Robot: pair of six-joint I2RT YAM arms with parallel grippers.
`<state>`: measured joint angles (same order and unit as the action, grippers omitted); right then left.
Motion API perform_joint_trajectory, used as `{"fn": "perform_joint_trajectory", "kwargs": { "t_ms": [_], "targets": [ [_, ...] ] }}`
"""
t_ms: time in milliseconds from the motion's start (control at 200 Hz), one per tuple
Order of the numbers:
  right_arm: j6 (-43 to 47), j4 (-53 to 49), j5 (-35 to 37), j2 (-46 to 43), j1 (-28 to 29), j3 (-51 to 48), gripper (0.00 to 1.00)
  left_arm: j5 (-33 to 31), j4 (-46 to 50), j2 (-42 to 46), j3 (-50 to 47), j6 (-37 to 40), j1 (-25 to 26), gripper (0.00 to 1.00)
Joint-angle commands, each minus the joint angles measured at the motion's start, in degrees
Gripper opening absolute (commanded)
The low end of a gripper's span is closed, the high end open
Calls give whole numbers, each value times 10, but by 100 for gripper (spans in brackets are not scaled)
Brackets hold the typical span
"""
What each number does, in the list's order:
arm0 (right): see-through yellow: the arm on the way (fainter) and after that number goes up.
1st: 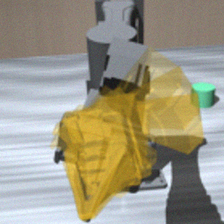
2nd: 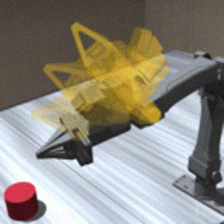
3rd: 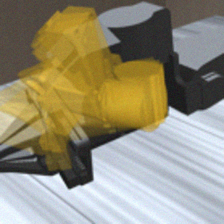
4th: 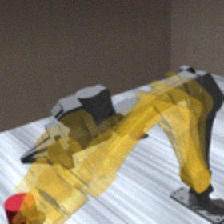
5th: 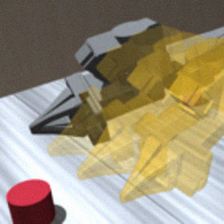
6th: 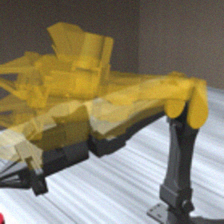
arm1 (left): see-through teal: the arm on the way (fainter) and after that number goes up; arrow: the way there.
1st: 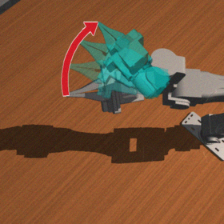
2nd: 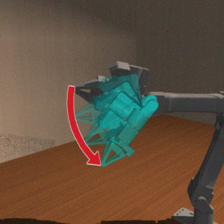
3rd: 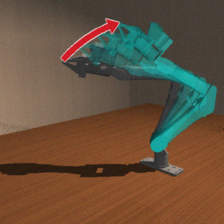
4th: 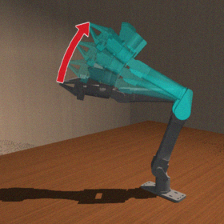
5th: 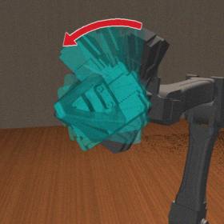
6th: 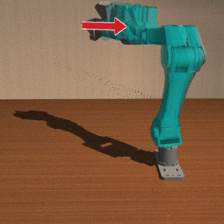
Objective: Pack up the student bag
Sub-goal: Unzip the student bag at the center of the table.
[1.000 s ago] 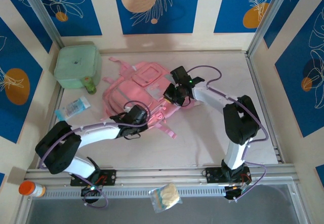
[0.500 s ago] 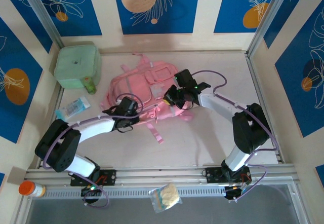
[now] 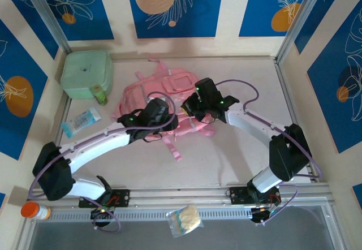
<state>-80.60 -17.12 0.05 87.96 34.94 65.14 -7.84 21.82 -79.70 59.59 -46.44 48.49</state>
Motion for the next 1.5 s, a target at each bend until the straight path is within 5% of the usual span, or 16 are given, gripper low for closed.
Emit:
{"fn": "perform_joint_trajectory", "kwargs": {
  "t_ms": [0,320,435,605,930,1010,1110,1226,1366,1496],
  "targets": [
    [-16,0,12,-13,3,13,0,-16,26,-51,43,12,23,47],
    [-2,-26,-4,-19,-24,-34,0,-70,34,-96,30,-17,29,45],
    [-10,-28,-18,11,-25,-36,26,-95,31,-87,7,-39,25,39],
    [-16,-22,-16,49,-12,-27,46,-82,16,-87,-17,-55,12,37],
    [-16,-23,6,126,6,23,54,-67,-9,-102,-42,-72,2,33],
    [-9,-22,31,134,12,31,52,-65,-15,-104,-47,-76,1,31],
    [8,-10,42,146,6,40,30,-62,-16,-107,-47,-76,-1,31],
    [11,-12,45,140,-1,39,23,-59,-3,-104,-36,-71,-2,31],
    [4,6,41,121,-2,28,2,-43,-3,-95,-24,-66,-1,32],
    [-8,9,25,105,-3,29,0,-29,5,-100,4,-56,5,34]
  ]
}}
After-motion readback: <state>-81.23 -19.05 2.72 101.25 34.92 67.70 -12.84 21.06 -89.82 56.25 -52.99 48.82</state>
